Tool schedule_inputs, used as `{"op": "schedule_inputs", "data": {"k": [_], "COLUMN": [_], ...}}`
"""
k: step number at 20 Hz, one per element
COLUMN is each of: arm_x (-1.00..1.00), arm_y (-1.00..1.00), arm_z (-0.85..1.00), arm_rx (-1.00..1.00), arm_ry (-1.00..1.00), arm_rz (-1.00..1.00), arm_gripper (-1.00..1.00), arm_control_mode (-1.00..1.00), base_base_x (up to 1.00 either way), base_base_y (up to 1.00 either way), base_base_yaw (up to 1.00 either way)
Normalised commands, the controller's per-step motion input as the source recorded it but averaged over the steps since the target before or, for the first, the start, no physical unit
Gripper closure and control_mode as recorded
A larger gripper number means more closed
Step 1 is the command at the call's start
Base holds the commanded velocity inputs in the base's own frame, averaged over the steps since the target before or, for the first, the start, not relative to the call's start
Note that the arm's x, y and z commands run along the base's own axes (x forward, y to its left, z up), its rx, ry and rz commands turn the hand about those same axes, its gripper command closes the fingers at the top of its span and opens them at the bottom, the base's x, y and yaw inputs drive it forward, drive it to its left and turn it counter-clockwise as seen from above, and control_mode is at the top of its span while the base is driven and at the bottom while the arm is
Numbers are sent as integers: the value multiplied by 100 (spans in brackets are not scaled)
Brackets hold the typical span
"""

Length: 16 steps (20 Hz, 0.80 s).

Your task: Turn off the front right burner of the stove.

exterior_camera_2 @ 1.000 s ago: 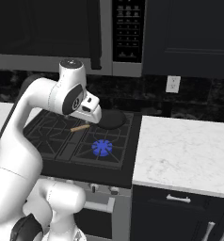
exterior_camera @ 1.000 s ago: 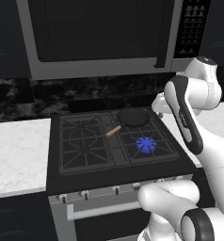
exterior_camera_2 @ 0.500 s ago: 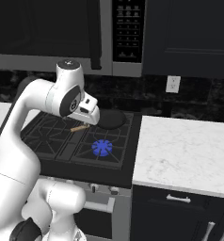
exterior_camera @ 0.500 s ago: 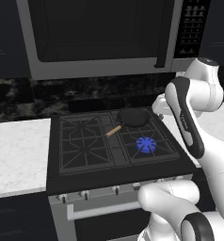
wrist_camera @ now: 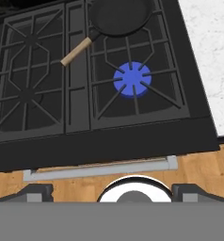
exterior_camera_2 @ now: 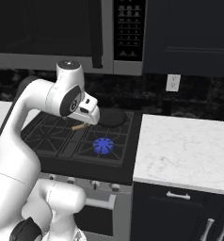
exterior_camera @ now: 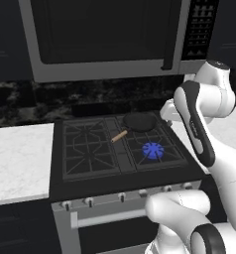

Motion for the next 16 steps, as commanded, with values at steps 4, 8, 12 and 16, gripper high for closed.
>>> {"op": "schedule_inputs", "data": {"k": [4, 8, 12, 16], "arm_x": [0, 0, 0, 0], "arm_y": [0, 0, 0, 0], "arm_z": [0, 0, 0, 0], "arm_rx": [0, 0, 0, 0], "arm_ry": [0, 0, 0, 0], "arm_rz": [0, 0, 0, 0], "arm_gripper": [-100, -100, -100, -100], "arm_control_mode": [100, 100, 100, 100], "base_base_x": [-31, -5, 0, 0], "base_base_y": [17, 32, 48, 50], "base_base_yaw": [0, 0, 0, 0]}}
